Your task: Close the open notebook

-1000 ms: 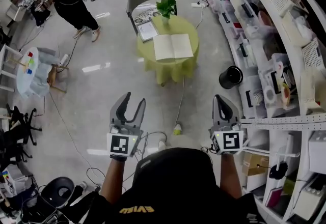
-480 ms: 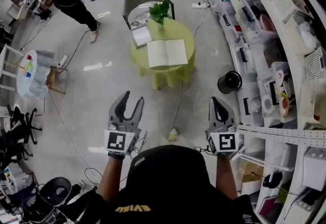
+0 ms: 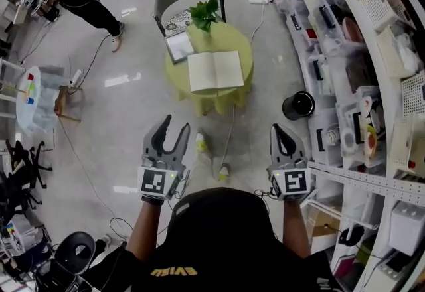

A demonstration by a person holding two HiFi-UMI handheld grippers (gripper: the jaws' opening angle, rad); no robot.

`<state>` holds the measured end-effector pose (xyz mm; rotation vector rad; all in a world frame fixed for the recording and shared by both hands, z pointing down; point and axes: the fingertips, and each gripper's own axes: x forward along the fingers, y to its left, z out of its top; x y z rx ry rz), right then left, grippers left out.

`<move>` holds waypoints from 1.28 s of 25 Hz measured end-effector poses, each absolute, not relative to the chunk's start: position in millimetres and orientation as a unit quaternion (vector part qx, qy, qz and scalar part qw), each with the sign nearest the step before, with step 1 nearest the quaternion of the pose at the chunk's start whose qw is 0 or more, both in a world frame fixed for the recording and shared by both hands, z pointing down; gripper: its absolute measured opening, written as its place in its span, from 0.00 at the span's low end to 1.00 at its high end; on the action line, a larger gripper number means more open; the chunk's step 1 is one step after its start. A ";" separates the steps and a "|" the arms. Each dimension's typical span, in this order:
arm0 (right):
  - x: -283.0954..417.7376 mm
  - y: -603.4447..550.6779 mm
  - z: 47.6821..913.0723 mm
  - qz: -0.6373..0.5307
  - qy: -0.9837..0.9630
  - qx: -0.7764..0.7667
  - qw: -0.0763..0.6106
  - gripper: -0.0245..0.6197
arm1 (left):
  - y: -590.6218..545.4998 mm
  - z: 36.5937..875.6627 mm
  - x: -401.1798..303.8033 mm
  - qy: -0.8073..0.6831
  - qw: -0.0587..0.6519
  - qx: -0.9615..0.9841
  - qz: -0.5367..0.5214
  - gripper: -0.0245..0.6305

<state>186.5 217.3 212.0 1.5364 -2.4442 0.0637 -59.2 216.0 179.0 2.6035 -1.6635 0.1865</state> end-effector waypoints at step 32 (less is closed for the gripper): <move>25.7 -42.0 291.4 0.099 -0.822 0.522 0.204 0.04 | -37.1 276.6 -196.8 -0.507 0.160 0.846 0.044 0.33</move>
